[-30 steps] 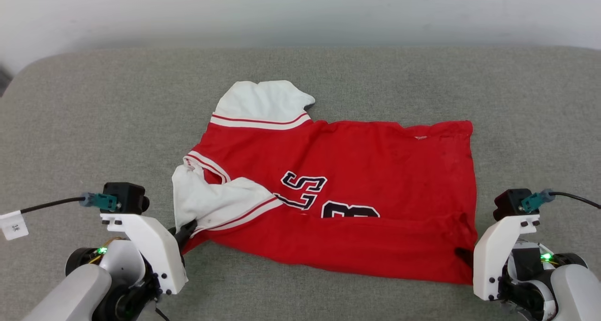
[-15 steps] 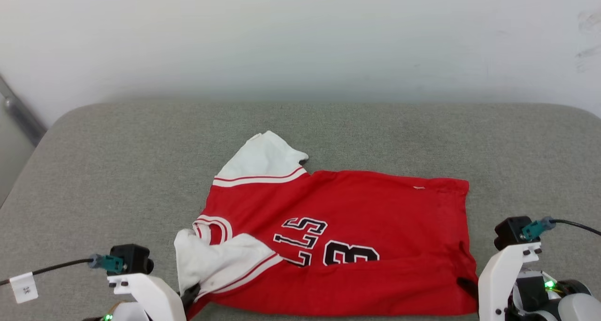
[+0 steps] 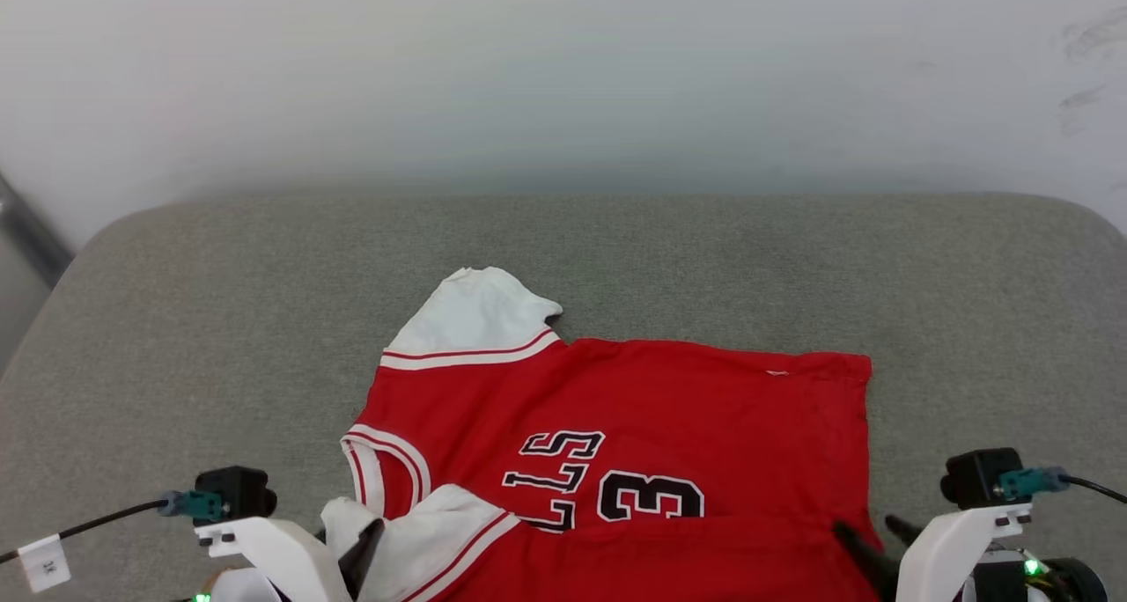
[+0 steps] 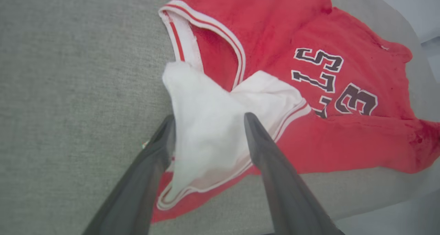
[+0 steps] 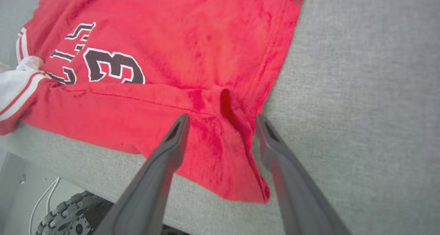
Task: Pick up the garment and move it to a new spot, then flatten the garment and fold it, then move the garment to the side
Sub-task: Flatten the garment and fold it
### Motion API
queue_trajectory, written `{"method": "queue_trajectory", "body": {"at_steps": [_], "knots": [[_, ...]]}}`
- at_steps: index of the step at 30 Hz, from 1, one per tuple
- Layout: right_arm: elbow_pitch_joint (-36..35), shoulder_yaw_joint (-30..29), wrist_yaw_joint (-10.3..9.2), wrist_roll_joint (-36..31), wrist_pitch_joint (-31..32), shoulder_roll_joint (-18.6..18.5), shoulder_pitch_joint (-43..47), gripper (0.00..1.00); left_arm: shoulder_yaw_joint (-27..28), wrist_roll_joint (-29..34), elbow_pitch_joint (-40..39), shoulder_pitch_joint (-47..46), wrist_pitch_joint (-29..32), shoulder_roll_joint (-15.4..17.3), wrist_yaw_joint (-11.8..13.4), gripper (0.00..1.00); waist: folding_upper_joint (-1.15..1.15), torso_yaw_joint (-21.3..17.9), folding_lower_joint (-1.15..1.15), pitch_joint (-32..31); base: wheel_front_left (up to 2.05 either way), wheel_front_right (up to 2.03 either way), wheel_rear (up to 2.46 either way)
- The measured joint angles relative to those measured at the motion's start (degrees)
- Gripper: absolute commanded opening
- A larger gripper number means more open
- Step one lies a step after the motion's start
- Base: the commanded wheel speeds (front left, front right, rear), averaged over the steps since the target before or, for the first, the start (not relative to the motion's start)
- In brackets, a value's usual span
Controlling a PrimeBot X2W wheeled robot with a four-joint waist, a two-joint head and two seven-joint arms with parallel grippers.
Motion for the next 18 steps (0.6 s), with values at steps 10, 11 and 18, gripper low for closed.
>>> {"method": "queue_trajectory", "body": {"at_steps": [10, 11, 18], "knots": [[-6.7, -3.5, 0.08, -9.8, -25.3, 2.5, -3.1, 1.0, 4.7, 7.2, 1.0, -8.9, -12.4, -0.1, 0.9, 1.0, 0.0, -4.8, 0.0, 0.8, 0.0, 0.0, 0.0], [-7.7, -3.7, 0.08, -10.3, -26.3, 2.9, -3.6, 1.0, 5.0, 7.6, 1.0, -10.3, -12.7, -0.2, 0.9, 1.0, 0.0, -5.1, 0.0, 1.2, 0.0, 0.0, 0.0], [-15.3, -5.3, 0.08, -14.1, -30.1, 6.2, -8.0, 1.0, 6.0, 9.6, 2.2, -23.5, -10.3, 1.0, -1.3, 1.0, 0.0, -6.7, 0.0, 8.1, 0.0, 0.0, 0.0]]}}
